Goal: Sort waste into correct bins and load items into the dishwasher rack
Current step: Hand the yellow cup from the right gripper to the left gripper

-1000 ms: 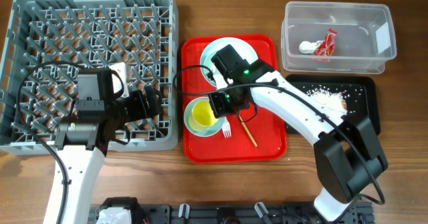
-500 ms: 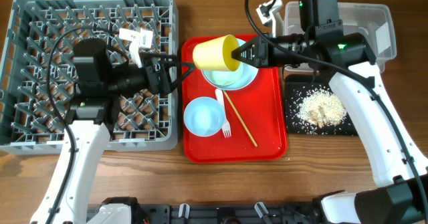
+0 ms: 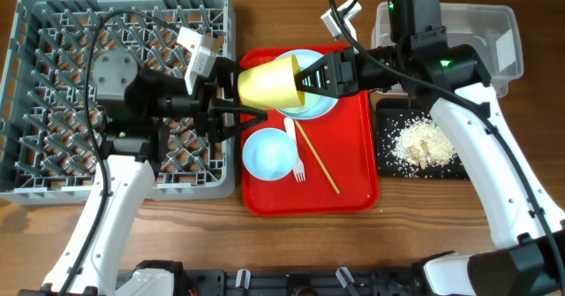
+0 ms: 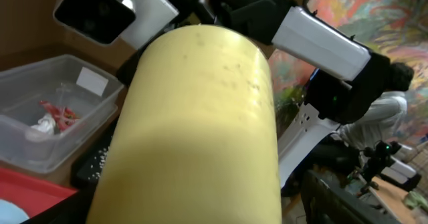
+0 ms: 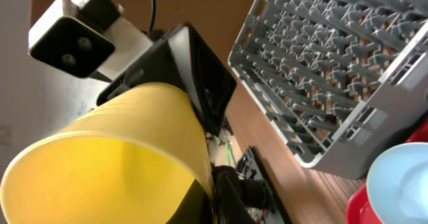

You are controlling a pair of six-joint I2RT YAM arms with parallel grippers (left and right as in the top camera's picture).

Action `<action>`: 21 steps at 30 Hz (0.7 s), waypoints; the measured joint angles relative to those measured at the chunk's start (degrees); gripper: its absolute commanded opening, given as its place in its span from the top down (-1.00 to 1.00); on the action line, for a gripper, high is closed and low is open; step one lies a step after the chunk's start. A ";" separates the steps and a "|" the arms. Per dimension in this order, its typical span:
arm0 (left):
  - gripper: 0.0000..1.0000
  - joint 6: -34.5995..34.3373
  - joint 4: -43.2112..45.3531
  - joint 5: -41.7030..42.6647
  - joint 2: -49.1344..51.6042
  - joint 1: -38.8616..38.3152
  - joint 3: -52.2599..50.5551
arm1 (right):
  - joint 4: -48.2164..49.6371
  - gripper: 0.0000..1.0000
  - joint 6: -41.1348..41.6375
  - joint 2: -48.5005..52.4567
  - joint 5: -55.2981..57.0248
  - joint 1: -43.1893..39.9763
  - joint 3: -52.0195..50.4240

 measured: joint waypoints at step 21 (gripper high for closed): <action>-0.20 -6.12 5.92 -0.42 0.11 0.00 -0.02 | 0.04 0.75 1.07 0.00 -1.31 1.18 0.00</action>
